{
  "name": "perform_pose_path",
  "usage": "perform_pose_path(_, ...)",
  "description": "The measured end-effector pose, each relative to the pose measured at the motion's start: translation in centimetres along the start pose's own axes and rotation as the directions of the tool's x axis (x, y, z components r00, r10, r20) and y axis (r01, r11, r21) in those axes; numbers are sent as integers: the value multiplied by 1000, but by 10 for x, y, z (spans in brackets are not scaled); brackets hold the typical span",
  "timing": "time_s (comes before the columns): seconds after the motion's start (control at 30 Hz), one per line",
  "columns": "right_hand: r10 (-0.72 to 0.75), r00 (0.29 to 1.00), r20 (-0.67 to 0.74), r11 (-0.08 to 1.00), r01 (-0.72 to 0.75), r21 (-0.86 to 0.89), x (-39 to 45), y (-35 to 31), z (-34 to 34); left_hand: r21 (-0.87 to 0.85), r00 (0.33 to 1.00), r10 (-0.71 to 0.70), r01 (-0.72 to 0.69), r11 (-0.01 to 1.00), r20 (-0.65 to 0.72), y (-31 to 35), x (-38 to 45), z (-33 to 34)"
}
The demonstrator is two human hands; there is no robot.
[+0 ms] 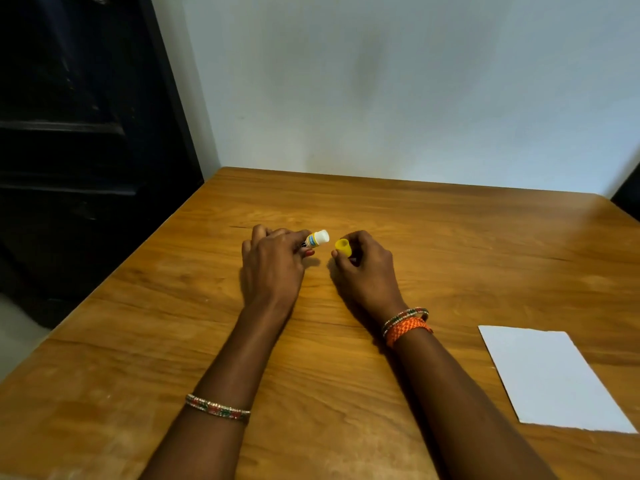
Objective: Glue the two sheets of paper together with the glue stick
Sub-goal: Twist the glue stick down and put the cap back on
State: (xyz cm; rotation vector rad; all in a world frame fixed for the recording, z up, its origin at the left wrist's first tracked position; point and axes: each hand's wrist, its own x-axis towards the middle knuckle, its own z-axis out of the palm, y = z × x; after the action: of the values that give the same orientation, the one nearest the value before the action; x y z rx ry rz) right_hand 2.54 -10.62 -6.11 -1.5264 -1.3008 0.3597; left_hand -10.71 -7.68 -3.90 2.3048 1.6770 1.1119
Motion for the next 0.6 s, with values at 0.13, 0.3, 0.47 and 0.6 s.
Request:
perform_pose_path(0.13, 19, 998, -56, 1000, -20, -16, -7, 0, -9, -8, 999, 46, -46, 999, 29, 4, -2, -1)
perform_pose_path(0.3, 47, 997, -54, 983, -36, 181, -12, -8, -13, -22, 999, 35, -35, 999, 28, 2, -3, -2)
perform_pose_path(0.47, -13, 998, -64, 991, 22, 133, -15, -8, -8, -6, 996, 73, -73, 997, 49, 3, -2, -1)
perform_pose_path(0.6, -31, 994, -105, 990, 45, 134, -13, -9, -10, 22, 994, 92, -93, 995, 64, 5, -2, -1)
